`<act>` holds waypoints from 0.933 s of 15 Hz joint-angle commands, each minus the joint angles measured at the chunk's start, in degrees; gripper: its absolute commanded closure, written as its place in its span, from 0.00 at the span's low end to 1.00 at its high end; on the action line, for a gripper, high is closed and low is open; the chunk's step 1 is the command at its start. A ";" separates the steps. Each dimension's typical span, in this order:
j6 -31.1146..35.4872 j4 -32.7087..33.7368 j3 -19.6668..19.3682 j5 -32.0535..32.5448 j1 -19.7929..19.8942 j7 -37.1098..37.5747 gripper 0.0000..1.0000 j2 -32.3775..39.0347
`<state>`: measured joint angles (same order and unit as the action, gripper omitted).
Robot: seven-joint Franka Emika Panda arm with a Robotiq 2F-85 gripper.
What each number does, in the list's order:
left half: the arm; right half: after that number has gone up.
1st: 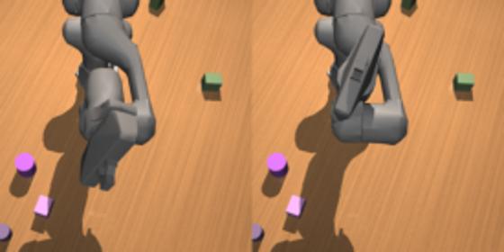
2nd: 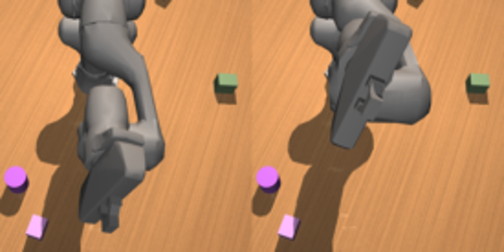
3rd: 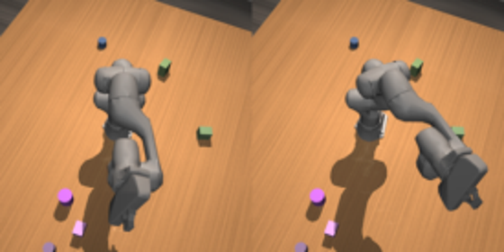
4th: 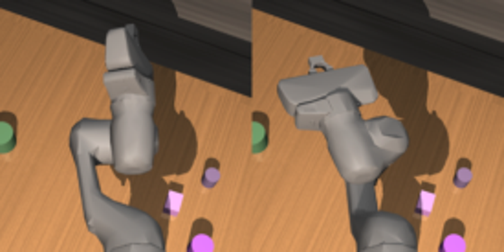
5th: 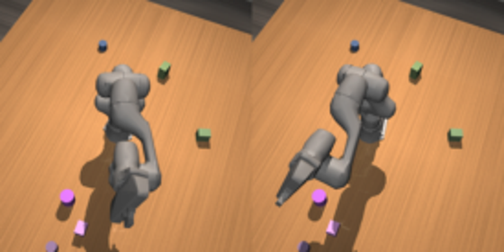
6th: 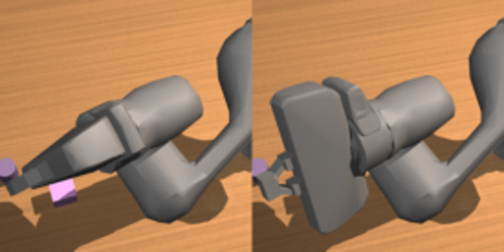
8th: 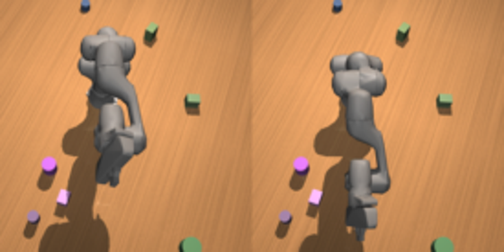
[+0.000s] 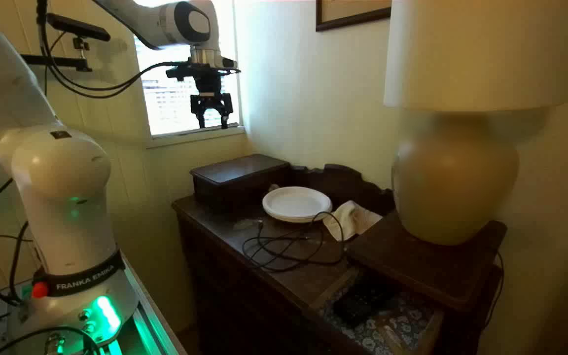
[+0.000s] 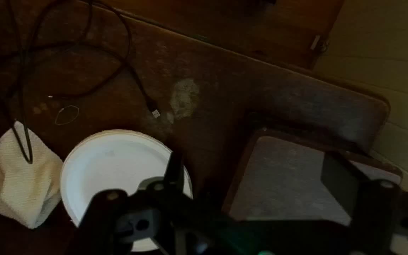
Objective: Remove the remote control from the drawer on the right.
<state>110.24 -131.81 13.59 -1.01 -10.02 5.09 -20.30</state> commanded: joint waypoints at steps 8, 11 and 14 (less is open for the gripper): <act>-0.18 -0.52 -0.04 1.64 -0.04 1.27 0.00 -0.46; 5.60 -8.68 -1.15 1.38 -0.44 -0.97 0.00 -5.93; 13.14 -18.54 -1.99 1.39 -0.57 -1.73 0.00 -11.38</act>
<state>116.43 -139.24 12.70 -0.51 -10.05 4.56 -23.55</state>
